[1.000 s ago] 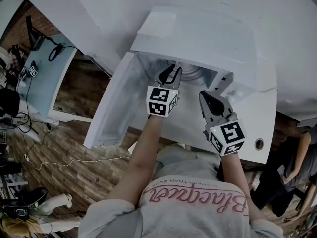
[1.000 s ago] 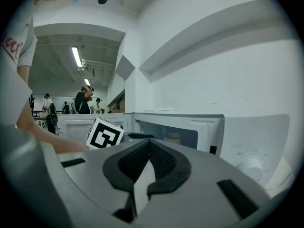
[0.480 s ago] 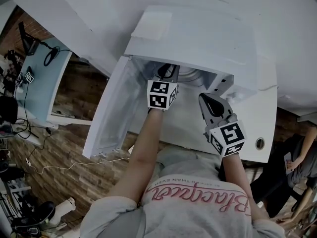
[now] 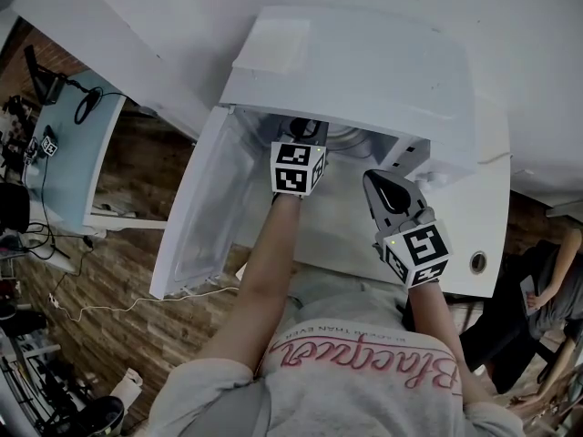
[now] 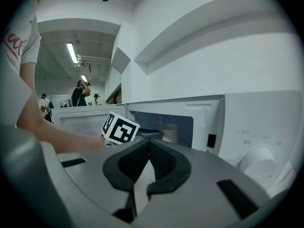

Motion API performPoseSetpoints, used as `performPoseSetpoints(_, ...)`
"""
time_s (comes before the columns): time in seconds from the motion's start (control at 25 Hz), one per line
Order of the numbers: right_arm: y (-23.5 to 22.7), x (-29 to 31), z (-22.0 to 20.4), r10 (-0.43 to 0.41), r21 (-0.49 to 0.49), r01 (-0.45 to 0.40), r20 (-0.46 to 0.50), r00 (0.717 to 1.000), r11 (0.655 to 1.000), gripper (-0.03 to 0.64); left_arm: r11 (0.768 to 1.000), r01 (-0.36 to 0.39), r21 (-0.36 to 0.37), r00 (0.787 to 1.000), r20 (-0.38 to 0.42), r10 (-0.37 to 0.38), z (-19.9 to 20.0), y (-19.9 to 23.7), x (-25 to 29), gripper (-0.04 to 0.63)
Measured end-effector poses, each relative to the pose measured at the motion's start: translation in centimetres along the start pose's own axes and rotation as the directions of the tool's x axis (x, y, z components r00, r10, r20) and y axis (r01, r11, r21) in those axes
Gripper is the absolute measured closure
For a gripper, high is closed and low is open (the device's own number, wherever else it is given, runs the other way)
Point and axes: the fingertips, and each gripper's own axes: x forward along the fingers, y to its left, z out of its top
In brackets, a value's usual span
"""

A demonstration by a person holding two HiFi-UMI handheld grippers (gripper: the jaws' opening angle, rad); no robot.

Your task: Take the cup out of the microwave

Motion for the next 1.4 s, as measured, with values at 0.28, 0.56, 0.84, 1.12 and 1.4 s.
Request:
performPoseSetpoints(0.28, -0.1, 0.1, -0.1, -0.004, 0.006, 0.004, -0.001, 1.000, 1.000, 0.605, 1.000, -0.008, 0.016, 1.000, -0.019, 0.009, -0.2, -0.1, 0.3, 0.538)
performPoseSetpoints(0.56, 0.0, -0.3, -0.4, -0.005, 0.009, 0.005, -0.003, 1.000, 1.000, 0.605, 1.000, -0.020, 0.009, 1.000, -0.022, 0.020, -0.2, 0.0, 0.2, 0.541)
performPoseSetpoints(0.84, 0.3, -0.5, -0.5, -0.004, 0.009, 0.004, 0.001, 1.000, 1.000, 0.605, 0.999, -0.032, -0.006, 0.999, -0.022, 0.032, -0.3, -0.2, -0.2, 0.543)
performPoseSetpoints(1.12, 1.4, -0.4, -0.6, 0.007, 0.010, -0.007, 0.001, 1.000, 1.000, 0.606, 1.000, -0.025, 0.006, 0.999, -0.022, 0.025, -0.4, -0.6, -1.1, 0.543)
performPoseSetpoints(1.4, 2.6, -0.3, -0.7, 0.019, 0.010, -0.019, 0.002, 1.000, 1.000, 0.606, 1.000, -0.029, 0.010, 0.999, -0.028, 0.029, -0.6, -0.6, -2.2, 0.543)
